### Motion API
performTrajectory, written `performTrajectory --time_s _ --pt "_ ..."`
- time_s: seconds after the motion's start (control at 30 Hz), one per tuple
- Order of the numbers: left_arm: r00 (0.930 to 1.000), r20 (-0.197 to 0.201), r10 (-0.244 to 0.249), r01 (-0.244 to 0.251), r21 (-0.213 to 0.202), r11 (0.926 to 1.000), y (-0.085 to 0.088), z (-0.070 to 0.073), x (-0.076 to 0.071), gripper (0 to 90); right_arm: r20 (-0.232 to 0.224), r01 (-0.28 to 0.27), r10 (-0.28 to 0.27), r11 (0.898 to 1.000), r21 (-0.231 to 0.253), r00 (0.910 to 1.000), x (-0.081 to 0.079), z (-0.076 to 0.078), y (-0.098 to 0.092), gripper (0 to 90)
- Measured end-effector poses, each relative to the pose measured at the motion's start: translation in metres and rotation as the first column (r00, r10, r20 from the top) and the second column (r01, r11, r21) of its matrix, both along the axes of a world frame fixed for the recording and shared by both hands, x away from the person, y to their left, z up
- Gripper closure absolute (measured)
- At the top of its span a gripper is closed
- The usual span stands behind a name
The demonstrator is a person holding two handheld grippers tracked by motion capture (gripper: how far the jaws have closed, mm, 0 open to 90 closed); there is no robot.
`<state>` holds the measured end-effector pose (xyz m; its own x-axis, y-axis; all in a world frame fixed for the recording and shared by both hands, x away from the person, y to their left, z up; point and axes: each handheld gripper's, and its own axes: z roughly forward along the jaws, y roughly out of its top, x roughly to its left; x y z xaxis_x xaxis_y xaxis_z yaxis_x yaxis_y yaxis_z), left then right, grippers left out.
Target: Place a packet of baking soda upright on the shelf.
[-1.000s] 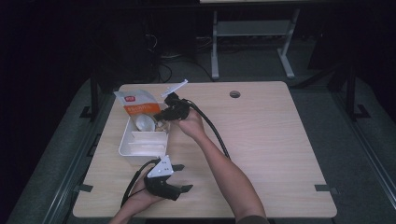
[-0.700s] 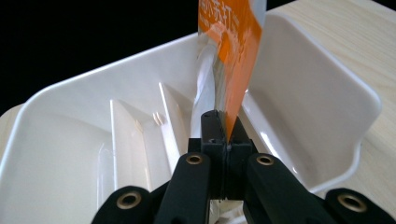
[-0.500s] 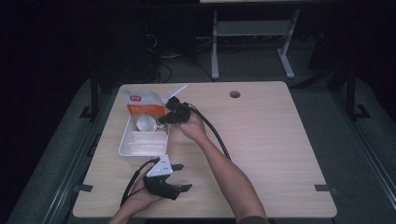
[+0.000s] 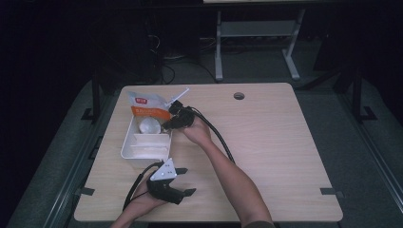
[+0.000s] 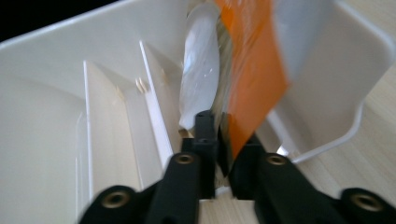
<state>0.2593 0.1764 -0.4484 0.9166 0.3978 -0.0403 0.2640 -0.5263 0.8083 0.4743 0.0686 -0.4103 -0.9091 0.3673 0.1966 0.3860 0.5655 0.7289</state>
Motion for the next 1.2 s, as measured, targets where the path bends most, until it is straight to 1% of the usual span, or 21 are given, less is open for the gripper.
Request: performTrajectory --time_s 0.1,0.13,0.17,0.2,0.3,0.4,0.43,0.47,0.53,0.6,0.7,0.83,0.9,1.03,1.1,1.2 --pt "1.0000 -0.001 0.001 -0.001 -0.001 1.0000 0.000 0.000 0.000 24.3 -0.015 0.013 -0.012 0.998 0.058 0.9998 0.001 0.004 -0.004 80.7" --pt "1.0000 -0.001 0.002 -0.002 -0.001 1.0000 0.000 0.000 0.000 24.3 -0.023 0.012 -0.011 0.997 0.078 0.9997 0.002 0.005 -0.005 84.4" --pt "1.0000 -0.001 0.002 -0.002 0.000 1.0000 0.000 0.000 0.000 24.3 -0.025 0.020 -0.018 0.996 0.086 0.9995 0.003 0.006 -0.006 86.9" --pt "1.0000 -0.001 0.003 -0.003 0.000 1.0000 0.000 0.000 0.000 24.3 -0.018 0.021 -0.020 0.997 0.078 0.9996 0.003 0.006 -0.006 88.8" --pt "1.0000 -0.001 0.004 -0.004 -0.001 1.0000 0.000 0.000 0.000 24.3 -0.038 0.026 -0.023 0.996 0.081 0.9990 0.004 0.003 -0.007 89.6" --pt "1.0000 -0.001 0.003 -0.003 0.002 1.0000 0.000 0.000 0.000 24.3 -0.044 0.032 -0.029 0.996 0.078 0.9986 0.005 0.000 -0.009 89.6" --pt "1.0000 -0.003 0.003 -0.003 0.001 1.0000 0.000 0.000 0.000 24.3 -0.058 0.029 -0.025 0.996 0.086 0.9980 0.006 -0.001 -0.010 89.3" --pt "1.0000 -0.005 0.001 -0.001 0.000 1.0000 -0.001 -0.001 0.000 24.3 -0.058 0.029 -0.025 0.996 0.086 0.9980 0.006 -0.001 -0.010 89.3" --pt "1.0000 -0.003 -0.002 0.002 0.010 0.9999 -0.001 -0.001 0.000 24.2 -0.057 0.029 -0.024 0.996 0.087 0.9981 0.006 0.000 -0.010 88.5" --pt "1.0000 -0.003 -0.002 0.002 0.009 1.0000 -0.001 -0.001 0.000 24.2 -0.050 0.022 -0.018 0.996 0.089 0.9986 0.004 0.002 -0.010 84.9" --pt "1.0000 -0.006 0.003 -0.003 0.005 1.0000 -0.001 -0.001 0.001 24.3 -0.056 0.027 -0.021 0.994 0.103 0.9982 0.005 0.004 -0.012 82.4" --pt "1.0000 -0.006 0.004 -0.004 0.005 1.0000 -0.001 -0.001 0.001 24.2 -0.051 0.034 -0.028 0.991 0.130 0.9983 0.005 0.012 -0.021 79.8" --pt "1.0000 -0.005 0.003 -0.003 0.007 1.0000 -0.001 -0.001 0.001 24.2 -0.043 0.035 -0.030 0.990 0.134 0.9986 0.004 0.015 -0.025 78.1" --pt "0.9999 -0.007 0.008 -0.007 0.008 0.9999 -0.001 -0.002 0.001 24.2 -0.046 0.040 -0.033 0.988 0.150 0.9984 0.002 0.019 -0.034 75.5" --pt "0.9999 -0.009 0.013 -0.013 0.004 0.9999 -0.001 -0.002 0.002 24.2 -0.039 0.043 -0.038 0.987 0.155 0.9985 0.000 0.021 -0.039 74.1" --pt "0.9998 -0.010 0.018 -0.018 -0.001 0.9998 0.001 -0.002 0.003 24.2 -0.046 0.045 -0.038 0.986 0.162 0.9982 -0.001 0.022 -0.047 71.3"
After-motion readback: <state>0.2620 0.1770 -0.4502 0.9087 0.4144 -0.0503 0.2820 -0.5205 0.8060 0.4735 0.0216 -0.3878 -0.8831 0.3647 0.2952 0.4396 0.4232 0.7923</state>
